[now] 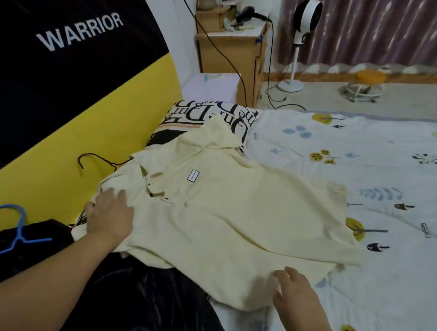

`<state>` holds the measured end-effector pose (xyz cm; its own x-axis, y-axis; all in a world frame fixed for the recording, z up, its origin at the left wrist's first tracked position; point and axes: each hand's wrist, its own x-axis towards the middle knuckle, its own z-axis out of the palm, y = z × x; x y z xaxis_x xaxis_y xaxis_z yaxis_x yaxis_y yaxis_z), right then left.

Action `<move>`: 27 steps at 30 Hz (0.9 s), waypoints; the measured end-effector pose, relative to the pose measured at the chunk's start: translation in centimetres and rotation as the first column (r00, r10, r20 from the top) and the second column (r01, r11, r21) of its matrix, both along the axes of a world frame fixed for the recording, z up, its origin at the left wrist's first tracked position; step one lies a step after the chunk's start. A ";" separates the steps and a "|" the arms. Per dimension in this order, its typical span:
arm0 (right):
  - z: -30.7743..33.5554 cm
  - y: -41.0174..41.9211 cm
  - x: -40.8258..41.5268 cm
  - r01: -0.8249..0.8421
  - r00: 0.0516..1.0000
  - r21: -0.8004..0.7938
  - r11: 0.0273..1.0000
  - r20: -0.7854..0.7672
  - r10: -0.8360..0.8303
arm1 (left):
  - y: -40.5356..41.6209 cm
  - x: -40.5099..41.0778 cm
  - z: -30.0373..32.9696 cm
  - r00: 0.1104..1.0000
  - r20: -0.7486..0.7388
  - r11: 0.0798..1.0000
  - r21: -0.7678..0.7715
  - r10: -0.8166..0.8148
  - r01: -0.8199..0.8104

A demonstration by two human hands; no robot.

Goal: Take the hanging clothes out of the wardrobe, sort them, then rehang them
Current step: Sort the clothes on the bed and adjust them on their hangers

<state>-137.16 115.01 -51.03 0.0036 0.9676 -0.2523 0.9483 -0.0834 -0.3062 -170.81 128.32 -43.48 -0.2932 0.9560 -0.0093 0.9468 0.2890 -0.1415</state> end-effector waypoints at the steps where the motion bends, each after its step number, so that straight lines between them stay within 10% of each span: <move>1: 0.2 -0.1 0.0 -0.002 1.000 0.042 0.999 0.013 0.001 | 0.0 1.0 0.0 0.998 -0.015 0.996 -0.053 -0.067 0.066; 9: 4.2 -1.8 1.6 -0.135 0.975 0.140 0.981 0.197 0.106 | -3.1 12.3 2.7 0.875 0.277 0.790 -0.384 -0.397 0.479; 27: 10.7 -18.2 14.9 -0.053 0.952 -0.064 0.997 0.297 0.070 | -23.0 32.0 3.1 0.606 0.556 0.500 -0.352 -0.568 0.791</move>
<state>-122.22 96.82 -40.36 0.0280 0.9533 -0.3008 0.9995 -0.0307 -0.0045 -138.85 105.30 -40.42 0.5793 0.6386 -0.5066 0.8140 -0.4860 0.3182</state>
